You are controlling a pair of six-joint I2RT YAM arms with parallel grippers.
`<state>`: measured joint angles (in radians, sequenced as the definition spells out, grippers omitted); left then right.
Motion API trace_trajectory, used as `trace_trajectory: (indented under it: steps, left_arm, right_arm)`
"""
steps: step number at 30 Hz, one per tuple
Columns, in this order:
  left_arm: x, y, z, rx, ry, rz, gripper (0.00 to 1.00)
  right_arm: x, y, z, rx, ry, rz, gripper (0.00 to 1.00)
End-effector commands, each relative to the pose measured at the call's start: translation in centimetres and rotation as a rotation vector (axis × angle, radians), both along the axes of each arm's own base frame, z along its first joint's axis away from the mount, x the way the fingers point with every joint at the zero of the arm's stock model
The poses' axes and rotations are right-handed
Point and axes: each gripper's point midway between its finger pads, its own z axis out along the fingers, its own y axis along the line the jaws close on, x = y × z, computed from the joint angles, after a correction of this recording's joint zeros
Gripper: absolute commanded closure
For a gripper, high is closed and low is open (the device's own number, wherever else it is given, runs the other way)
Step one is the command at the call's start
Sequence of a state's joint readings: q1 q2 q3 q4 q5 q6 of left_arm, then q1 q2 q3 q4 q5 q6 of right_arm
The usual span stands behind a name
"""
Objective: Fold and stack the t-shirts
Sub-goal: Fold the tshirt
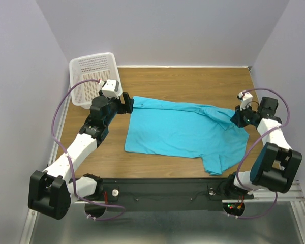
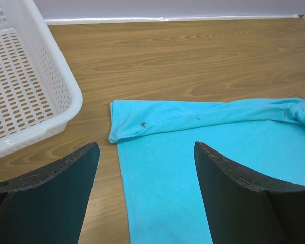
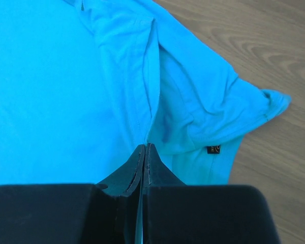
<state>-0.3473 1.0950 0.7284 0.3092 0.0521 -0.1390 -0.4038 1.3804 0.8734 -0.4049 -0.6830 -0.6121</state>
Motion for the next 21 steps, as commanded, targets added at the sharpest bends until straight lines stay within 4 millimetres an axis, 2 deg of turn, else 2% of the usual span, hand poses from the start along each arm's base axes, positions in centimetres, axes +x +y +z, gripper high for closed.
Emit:
trace_trajectory:
  steps: [1,13,21]
  left_arm:
    - [-0.2,-0.2,1.9,-0.023,-0.066,-0.013,0.13]
    - [-0.2,-0.3,1.6,-0.017,-0.058,-0.014,0.13]
    - [-0.1,-0.3,1.3,-0.013,-0.052,-0.016,0.13]
  right_arm:
    - [-0.4,-0.4,1.6,-0.119,-0.089,0.056,0.99]
    - [-2.5,0.3,0.7,-0.15,-0.086,0.084,0.99]
    - [-4.1,1.2,0.4,-0.182,-0.083,0.19,0.99]
